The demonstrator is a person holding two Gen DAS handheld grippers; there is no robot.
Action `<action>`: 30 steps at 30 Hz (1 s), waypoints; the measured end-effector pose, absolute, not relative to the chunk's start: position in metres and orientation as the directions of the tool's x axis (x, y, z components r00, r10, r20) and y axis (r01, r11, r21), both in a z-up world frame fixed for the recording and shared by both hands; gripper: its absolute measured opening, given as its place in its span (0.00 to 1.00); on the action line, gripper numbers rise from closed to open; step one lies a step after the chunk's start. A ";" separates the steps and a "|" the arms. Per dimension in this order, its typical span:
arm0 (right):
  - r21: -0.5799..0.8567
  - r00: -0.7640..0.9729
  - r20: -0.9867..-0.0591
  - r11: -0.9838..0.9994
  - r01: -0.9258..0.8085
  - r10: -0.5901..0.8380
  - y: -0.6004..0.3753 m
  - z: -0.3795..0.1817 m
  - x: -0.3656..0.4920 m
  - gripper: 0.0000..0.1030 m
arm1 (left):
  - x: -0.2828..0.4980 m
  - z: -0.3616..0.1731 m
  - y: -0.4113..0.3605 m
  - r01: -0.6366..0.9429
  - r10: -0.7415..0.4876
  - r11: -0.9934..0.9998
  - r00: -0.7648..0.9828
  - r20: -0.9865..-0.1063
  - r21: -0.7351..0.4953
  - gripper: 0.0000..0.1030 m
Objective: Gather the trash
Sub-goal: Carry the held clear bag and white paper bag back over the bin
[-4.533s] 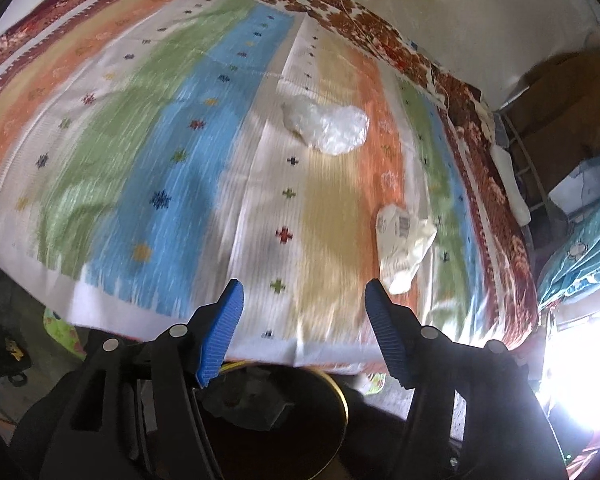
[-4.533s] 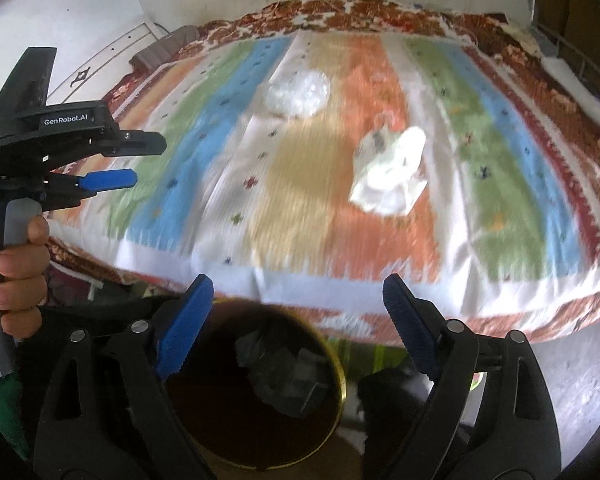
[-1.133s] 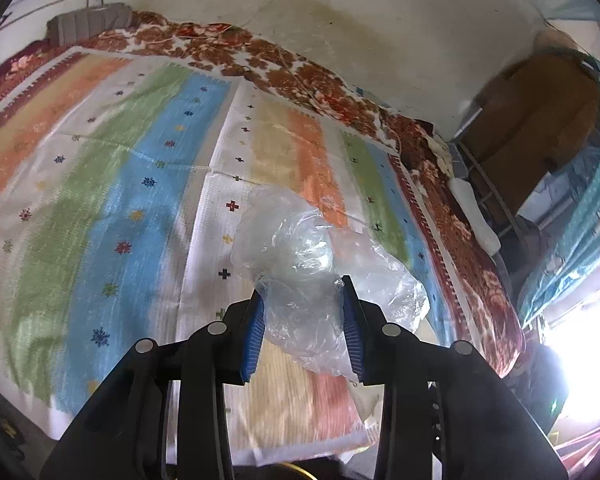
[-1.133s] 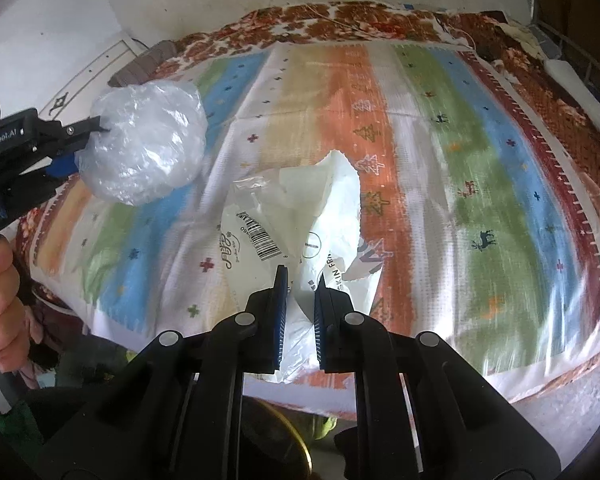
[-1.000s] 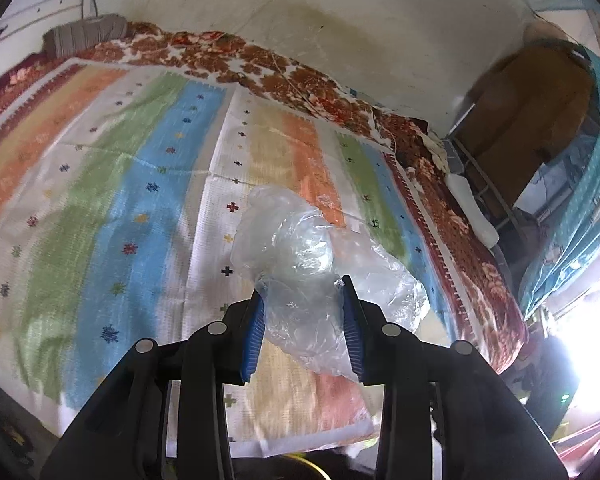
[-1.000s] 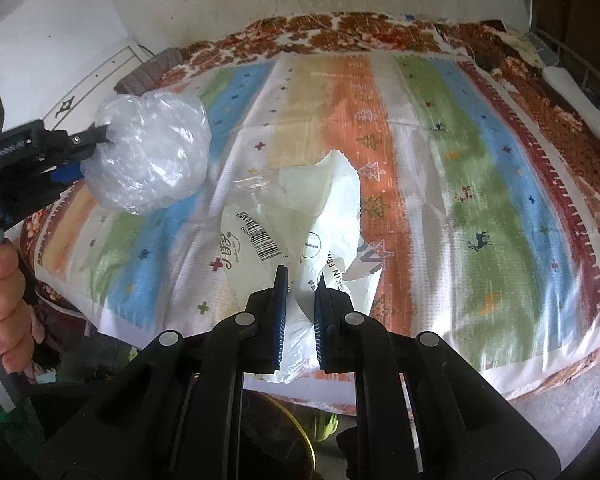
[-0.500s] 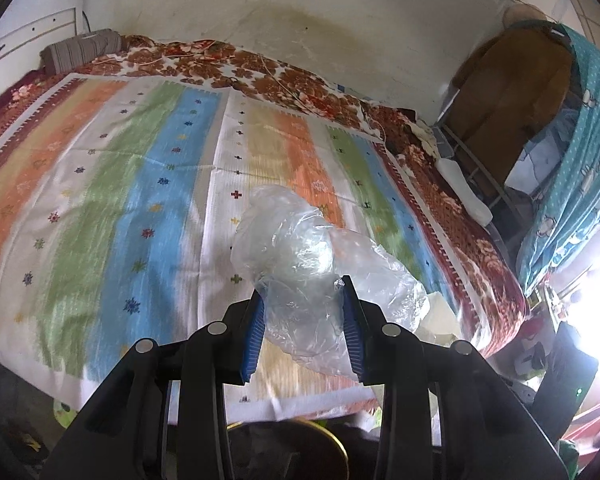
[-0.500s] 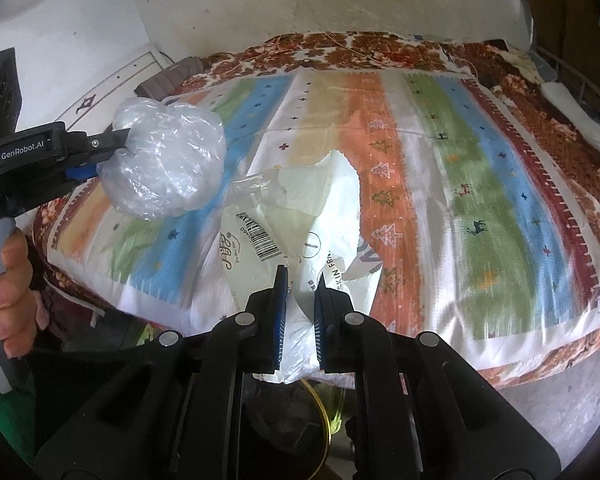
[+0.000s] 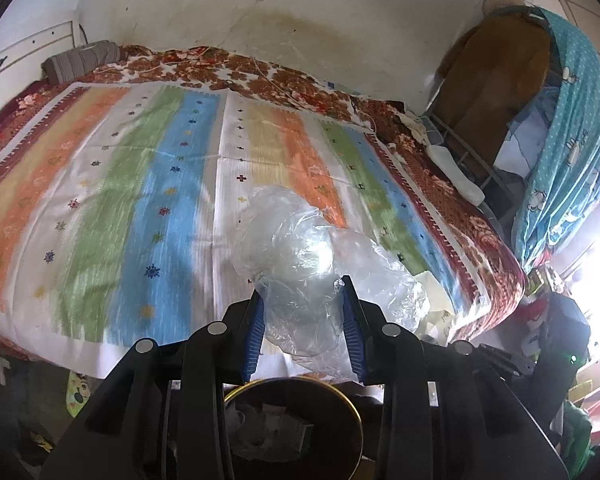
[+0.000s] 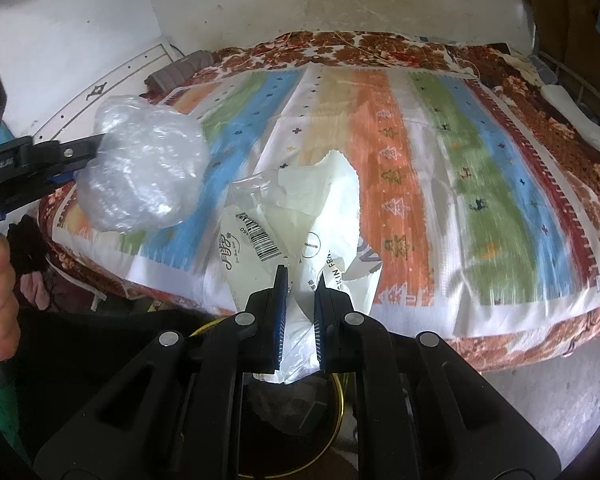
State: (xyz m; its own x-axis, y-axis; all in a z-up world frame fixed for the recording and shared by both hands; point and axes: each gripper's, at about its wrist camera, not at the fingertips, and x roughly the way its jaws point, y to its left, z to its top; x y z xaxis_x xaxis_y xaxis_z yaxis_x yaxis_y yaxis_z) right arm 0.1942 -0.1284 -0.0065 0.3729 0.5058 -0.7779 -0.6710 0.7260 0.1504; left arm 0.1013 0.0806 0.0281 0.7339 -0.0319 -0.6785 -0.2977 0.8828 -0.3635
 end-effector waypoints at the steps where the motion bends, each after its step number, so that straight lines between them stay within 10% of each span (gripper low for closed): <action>1: 0.154 0.372 -0.778 0.728 -0.668 0.506 -0.130 -0.008 0.193 0.10 | 0.098 0.028 0.079 -0.296 -0.032 0.884 0.735 -0.677 -0.363 0.33; 30: 0.083 0.377 -0.818 0.738 -0.670 0.435 -0.154 -0.032 0.123 0.10 | 0.031 -0.007 0.018 -0.249 -0.048 0.931 0.640 -0.767 -0.266 0.33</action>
State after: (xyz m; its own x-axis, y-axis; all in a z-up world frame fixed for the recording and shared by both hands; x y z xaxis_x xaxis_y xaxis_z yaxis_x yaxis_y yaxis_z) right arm 0.1226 -0.1538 -0.0324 0.3774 0.4347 -0.8177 -0.6702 0.7375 0.0828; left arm 0.0308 0.0179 -0.0068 0.6395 -0.0483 -0.7672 -0.2486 0.9314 -0.2658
